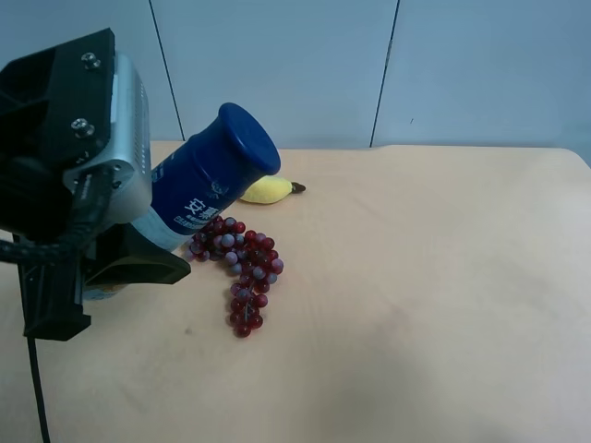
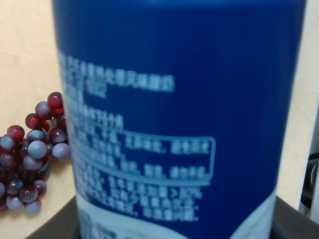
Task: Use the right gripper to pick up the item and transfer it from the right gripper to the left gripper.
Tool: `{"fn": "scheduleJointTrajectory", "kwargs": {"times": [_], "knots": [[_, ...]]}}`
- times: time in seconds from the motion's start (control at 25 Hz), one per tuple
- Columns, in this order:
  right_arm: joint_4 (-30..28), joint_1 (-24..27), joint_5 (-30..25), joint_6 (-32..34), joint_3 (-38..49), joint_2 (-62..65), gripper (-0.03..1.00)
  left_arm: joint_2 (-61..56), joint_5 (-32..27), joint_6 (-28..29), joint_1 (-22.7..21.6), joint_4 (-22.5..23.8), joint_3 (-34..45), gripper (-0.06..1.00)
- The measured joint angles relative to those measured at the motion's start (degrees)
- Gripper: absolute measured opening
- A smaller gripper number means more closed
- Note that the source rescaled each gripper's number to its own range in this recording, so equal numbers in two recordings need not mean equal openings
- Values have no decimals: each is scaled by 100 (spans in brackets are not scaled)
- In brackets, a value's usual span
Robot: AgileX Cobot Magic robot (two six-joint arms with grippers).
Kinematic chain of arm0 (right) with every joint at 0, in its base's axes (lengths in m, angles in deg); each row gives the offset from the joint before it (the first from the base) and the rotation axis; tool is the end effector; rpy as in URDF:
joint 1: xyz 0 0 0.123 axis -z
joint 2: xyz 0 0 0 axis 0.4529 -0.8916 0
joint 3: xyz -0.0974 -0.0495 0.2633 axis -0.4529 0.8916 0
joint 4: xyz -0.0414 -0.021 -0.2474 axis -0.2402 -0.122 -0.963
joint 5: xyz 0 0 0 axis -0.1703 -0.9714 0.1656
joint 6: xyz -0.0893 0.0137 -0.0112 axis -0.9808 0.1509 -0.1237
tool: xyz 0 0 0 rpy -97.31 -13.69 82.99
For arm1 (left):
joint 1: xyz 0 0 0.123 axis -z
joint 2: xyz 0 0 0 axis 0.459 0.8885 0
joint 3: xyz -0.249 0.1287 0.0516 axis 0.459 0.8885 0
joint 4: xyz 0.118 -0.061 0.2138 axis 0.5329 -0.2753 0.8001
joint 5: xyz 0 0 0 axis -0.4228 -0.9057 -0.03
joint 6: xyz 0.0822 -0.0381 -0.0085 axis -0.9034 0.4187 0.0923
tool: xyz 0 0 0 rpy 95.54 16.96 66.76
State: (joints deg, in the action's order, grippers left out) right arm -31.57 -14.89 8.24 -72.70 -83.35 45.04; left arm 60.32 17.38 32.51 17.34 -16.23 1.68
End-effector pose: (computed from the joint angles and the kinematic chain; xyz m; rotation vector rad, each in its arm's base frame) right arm 0.0160 0.0262 0.2917 -0.9259 2.0991 0.4667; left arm 0.1438 -0.1616 0.3070 1.5106 1.9163 -0.3114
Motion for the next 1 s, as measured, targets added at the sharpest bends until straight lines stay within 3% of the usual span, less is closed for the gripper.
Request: {"fn": "scheduleJointTrajectory", "kwargs": {"times": [0.32, 0.84, 1.0], "knots": [[-634, 0, 60, 610, 359, 904, 100, 0, -11, 0, 0, 0, 0, 3], [-634, 0, 67, 685, 394, 928, 100, 0, -11, 0, 0, 0, 0, 3], [-634, 452, 67, 685, 394, 956, 100, 0, -11, 0, 0, 0, 0, 3]]}}
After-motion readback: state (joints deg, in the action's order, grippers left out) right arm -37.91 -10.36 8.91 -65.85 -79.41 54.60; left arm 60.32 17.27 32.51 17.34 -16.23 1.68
